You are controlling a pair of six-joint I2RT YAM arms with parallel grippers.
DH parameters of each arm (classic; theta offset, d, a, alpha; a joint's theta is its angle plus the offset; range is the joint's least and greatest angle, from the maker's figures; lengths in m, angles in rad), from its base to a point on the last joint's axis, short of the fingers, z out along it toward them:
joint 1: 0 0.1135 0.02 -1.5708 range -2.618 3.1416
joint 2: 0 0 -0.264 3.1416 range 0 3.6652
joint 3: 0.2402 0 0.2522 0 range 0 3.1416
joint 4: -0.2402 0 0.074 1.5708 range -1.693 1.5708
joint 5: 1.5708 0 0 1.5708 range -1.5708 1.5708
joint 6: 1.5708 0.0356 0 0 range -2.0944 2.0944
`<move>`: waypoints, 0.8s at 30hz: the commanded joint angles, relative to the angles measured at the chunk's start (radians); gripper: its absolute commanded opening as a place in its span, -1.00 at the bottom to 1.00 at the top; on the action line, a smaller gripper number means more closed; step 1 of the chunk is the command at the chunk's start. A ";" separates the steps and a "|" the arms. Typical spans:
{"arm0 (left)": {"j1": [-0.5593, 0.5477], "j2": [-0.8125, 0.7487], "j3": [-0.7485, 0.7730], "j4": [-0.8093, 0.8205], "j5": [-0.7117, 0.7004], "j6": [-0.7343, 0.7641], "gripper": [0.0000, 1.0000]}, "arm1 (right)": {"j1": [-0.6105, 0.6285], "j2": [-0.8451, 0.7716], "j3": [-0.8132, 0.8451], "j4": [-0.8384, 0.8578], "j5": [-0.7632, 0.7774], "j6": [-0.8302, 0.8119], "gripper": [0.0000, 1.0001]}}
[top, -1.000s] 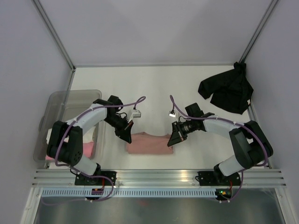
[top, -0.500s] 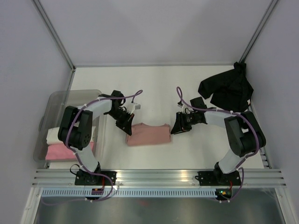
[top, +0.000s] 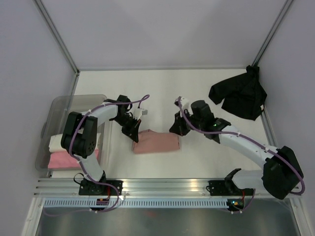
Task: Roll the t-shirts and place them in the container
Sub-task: Roll the tshirt
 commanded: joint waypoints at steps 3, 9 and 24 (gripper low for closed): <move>0.006 -0.006 0.025 0.037 -0.048 -0.022 -0.85 | 0.249 0.120 -0.006 0.249 0.086 0.059 -0.89; 0.004 -0.015 0.024 0.035 -0.070 -0.010 -0.76 | 0.275 0.281 0.029 0.411 0.142 0.113 -0.99; 0.004 -0.009 0.030 0.031 -0.099 0.036 -0.64 | 0.186 0.433 -0.044 0.597 0.098 0.277 -0.99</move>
